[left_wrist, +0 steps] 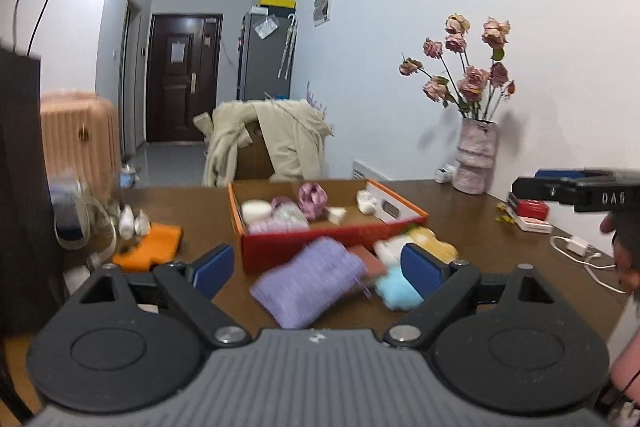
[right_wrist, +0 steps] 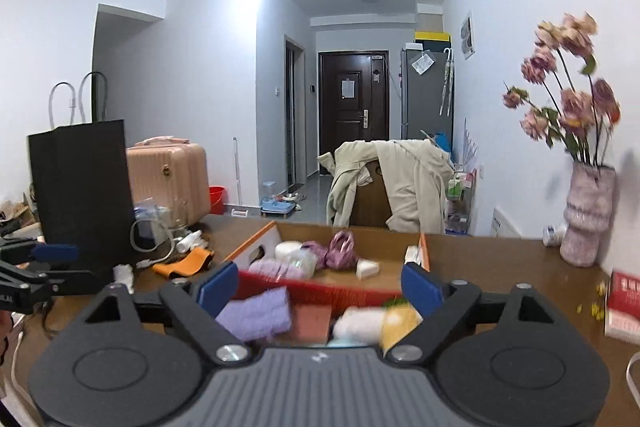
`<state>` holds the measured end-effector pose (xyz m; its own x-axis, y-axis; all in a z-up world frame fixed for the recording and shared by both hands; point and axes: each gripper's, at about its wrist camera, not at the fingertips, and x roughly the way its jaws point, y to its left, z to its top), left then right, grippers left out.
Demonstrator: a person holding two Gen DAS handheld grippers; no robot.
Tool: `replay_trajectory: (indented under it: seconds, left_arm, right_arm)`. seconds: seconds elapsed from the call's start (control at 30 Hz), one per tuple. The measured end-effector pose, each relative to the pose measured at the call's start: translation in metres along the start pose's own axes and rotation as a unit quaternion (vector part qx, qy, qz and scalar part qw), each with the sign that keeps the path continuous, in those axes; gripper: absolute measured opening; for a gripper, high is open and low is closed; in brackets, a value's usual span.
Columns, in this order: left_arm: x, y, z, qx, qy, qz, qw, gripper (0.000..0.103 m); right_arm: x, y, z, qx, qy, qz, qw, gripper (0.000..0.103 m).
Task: Organize soft objects
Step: 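Move both grippers back toward the purple burlap pouch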
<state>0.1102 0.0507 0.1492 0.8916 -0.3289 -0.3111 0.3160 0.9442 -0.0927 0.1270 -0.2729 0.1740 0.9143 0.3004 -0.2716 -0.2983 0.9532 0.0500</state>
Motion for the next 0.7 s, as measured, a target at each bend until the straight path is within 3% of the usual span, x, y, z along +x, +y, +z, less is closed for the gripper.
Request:
replay_trajectory:
  seconds: [0.23, 0.47, 0.7]
  left_arm:
    - [-0.01, -0.011, -0.036, -0.005, 0.028, -0.003, 0.9996, 0.097]
    - [0.009, -0.003, -0.037, -0.021, 0.036, 0.006, 0.9991, 0.097]
    - [0.064, 0.024, -0.036, -0.081, 0.066, 0.035, 0.9939, 0.095]
  right_arm:
    - [-0.009, 0.001, -0.053, 0.032, 0.032, 0.005, 0.999, 0.092]
    - [-0.006, -0.004, -0.062, 0.044, 0.035, -0.002, 0.998, 0.092]
    - [0.04, -0.002, -0.065, 0.051, 0.058, 0.001, 0.997, 0.092]
